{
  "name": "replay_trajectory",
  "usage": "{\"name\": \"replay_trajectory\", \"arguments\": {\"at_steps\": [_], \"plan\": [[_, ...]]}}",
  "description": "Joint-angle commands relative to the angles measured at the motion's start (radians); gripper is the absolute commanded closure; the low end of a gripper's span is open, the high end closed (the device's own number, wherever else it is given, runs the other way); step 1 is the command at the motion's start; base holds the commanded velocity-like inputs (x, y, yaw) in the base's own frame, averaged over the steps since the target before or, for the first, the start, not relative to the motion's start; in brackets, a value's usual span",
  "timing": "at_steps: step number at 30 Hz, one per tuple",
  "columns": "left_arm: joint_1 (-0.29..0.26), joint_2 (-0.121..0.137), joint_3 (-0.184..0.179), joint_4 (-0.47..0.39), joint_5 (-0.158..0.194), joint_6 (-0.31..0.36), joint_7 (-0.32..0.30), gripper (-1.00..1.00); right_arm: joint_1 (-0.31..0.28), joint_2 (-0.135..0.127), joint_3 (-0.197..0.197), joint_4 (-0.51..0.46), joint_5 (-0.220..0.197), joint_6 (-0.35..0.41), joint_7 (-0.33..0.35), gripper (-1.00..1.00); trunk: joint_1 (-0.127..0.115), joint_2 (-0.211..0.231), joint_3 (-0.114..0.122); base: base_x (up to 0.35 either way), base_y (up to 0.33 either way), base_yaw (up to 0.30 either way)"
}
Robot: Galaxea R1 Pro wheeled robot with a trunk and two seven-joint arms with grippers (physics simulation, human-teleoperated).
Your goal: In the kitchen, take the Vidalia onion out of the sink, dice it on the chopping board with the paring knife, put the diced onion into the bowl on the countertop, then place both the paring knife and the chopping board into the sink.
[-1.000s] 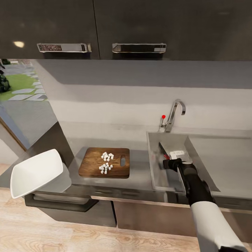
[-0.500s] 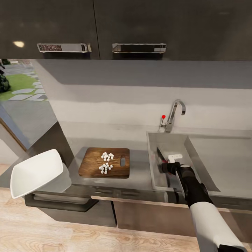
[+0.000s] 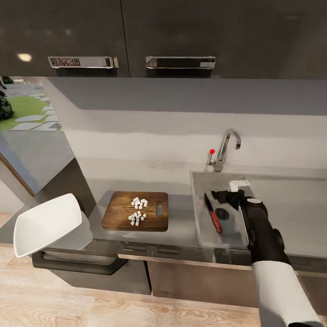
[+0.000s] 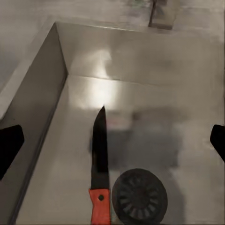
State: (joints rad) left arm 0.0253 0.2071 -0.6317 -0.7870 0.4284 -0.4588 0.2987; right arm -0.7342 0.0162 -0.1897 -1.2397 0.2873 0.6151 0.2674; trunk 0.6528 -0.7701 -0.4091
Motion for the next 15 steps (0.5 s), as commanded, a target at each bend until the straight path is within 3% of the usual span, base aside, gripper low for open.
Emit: {"name": "replay_trajectory", "arguments": {"at_steps": [1,4,7,15], "plan": [[-0.001,0.002,-0.006,-0.002,0.006,-0.003,0.008,-1.00,-0.001,0.001,-0.008,-0.047,0.010,0.046,0.010,-1.00,0.000,-0.001,-0.001,0.000,0.000,0.000],[-0.001,0.002,-0.006,-0.002,0.006,-0.003,0.008,-1.00,-0.001,0.002,-0.013,-0.135,0.010,0.093,0.011,-1.00,0.000,-0.001,-0.001,0.000,0.000,0.000],[-0.001,0.002,-0.007,-0.001,0.006,-0.003,0.008,-1.00,-0.001,0.003,-0.013,-0.162,0.010,0.138,0.012,-1.00,0.000,-0.001,0.000,-0.084,0.000,0.000],[-0.001,0.002,-0.007,-0.003,0.006,-0.003,0.008,-1.00,-0.001,0.010,-0.013,-0.168,0.010,0.160,0.012,-1.00,0.000,-0.001,0.012,-0.322,0.000,0.000]]}}
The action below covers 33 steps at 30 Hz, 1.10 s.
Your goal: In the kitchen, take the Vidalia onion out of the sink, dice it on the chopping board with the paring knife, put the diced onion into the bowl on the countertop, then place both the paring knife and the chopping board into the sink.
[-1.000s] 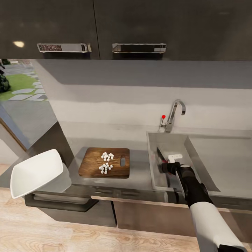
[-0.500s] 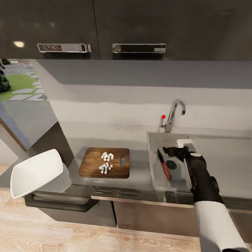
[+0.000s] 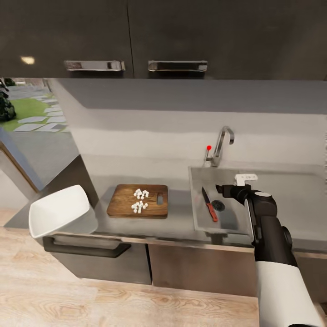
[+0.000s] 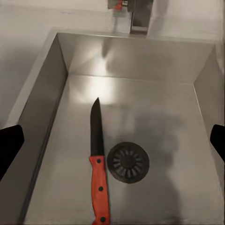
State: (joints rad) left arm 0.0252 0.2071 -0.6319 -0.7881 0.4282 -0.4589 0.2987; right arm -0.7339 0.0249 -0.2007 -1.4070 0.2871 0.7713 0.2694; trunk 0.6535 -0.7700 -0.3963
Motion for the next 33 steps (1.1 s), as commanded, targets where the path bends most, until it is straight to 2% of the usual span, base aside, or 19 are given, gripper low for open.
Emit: {"name": "replay_trajectory", "arguments": {"at_steps": [1,8,10,12,15,19,33], "plan": [[-0.001,0.001,-0.006,-0.003,0.006,-0.003,0.008,-1.00,-0.001,0.001,-0.003,-0.001,0.010,0.003,0.010,-1.00,0.000,-0.001,0.001,-0.333,0.000,0.000],[-0.001,0.005,0.000,-0.011,0.007,-0.005,0.012,-1.00,-0.001,0.001,-0.003,-0.001,0.010,0.002,0.010,-1.00,0.000,-0.001,0.012,-0.088,0.000,0.000],[-0.001,0.017,0.011,-0.012,0.008,-0.006,0.016,-1.00,-0.001,0.001,-0.003,-0.001,0.010,0.001,0.010,-1.00,0.000,-0.001,0.015,-0.004,0.000,0.000],[-0.001,0.035,0.038,-0.013,0.010,-0.007,0.018,-1.00,-0.001,0.001,-0.003,-0.001,0.010,0.000,0.010,-1.00,0.000,-0.001,0.018,-0.001,0.000,0.000],[-0.001,0.042,0.051,-0.010,0.011,-0.012,0.018,-1.00,-0.001,0.001,-0.003,-0.001,0.010,0.000,0.010,-1.00,0.000,-0.001,0.023,0.000,0.000,0.000],[-0.001,0.043,0.053,-0.001,0.012,-0.038,0.019,-1.00,-0.001,0.002,-0.002,-0.001,0.009,0.000,0.010,-1.00,0.000,-0.001,0.029,0.000,0.000,0.000],[-0.001,0.037,0.054,0.029,0.014,-0.041,0.017,-1.00,-0.001,0.002,-0.002,0.001,0.008,0.000,0.010,-1.00,0.000,-0.001,0.045,0.000,0.000,0.000]]}}
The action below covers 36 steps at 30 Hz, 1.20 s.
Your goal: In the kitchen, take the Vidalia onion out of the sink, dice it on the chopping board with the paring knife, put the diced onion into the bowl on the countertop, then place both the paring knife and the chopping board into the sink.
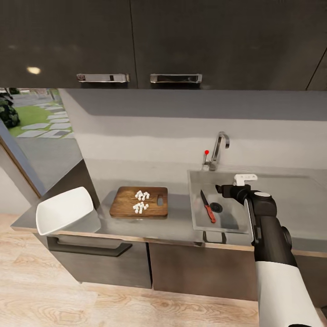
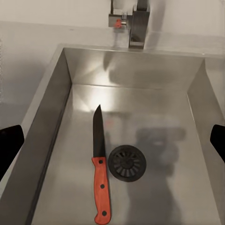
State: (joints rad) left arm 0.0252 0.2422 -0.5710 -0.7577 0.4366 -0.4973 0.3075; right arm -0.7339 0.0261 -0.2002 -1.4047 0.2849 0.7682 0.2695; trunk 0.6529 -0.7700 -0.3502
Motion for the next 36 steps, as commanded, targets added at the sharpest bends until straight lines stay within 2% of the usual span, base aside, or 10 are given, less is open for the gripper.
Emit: {"name": "replay_trajectory", "arguments": {"at_steps": [1,12,36], "plan": [[-0.001,0.001,-0.006,0.003,0.005,-0.003,0.009,-1.00,-0.001,0.001,-0.002,-0.001,0.010,0.003,0.010,-1.00,0.000,-0.001,-0.001,0.000,0.000,0.000],[-0.001,-0.003,-0.004,0.022,0.005,-0.003,0.006,-1.00,-0.001,0.002,-0.002,0.001,0.010,0.003,0.010,-1.00,0.000,-0.001,-0.001,0.000,0.036,0.000],[-0.001,-0.006,-0.004,0.026,0.005,-0.001,0.005,-1.00,-0.001,0.000,-0.002,0.015,0.010,0.001,0.012,-1.00,0.000,-0.001,-0.001,0.000,0.311,0.000]]}}
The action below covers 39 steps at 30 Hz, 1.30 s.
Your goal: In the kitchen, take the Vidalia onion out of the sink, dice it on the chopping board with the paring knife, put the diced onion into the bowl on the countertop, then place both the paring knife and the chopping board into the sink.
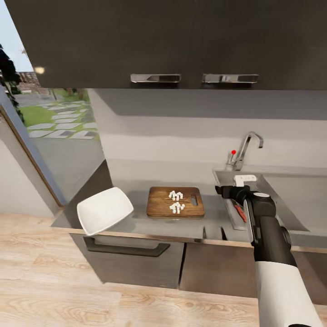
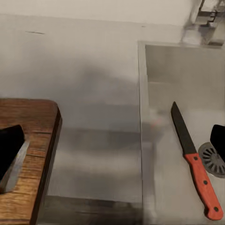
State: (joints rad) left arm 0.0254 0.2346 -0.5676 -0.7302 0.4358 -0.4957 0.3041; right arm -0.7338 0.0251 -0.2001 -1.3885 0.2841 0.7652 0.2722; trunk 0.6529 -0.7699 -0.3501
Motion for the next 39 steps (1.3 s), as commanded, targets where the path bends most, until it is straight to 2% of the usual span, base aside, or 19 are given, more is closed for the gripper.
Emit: {"name": "replay_trajectory", "arguments": {"at_steps": [1,10,29,39], "plan": [[-0.001,0.002,-0.008,-0.001,0.005,-0.003,0.009,-1.00,-0.001,0.001,-0.002,-0.001,0.010,0.004,0.010,-1.00,0.000,-0.001,-0.001,0.000,0.316,0.000],[-0.001,0.001,-0.009,-0.001,0.005,-0.003,0.009,-1.00,-0.001,0.001,-0.002,0.005,0.010,0.003,0.011,-1.00,0.000,-0.001,-0.001,0.000,0.261,0.000],[-0.001,-0.012,-0.009,0.011,0.004,-0.003,0.009,-1.00,-0.001,0.000,-0.002,0.027,0.013,0.002,-0.001,-1.00,0.000,-0.001,-0.001,0.072,0.005,0.000],[-0.001,-0.012,-0.009,0.020,0.004,-0.003,0.007,-1.00,-0.001,0.000,-0.004,0.028,0.014,0.003,0.001,-1.00,0.000,-0.001,-0.014,0.000,0.000,0.000]]}}
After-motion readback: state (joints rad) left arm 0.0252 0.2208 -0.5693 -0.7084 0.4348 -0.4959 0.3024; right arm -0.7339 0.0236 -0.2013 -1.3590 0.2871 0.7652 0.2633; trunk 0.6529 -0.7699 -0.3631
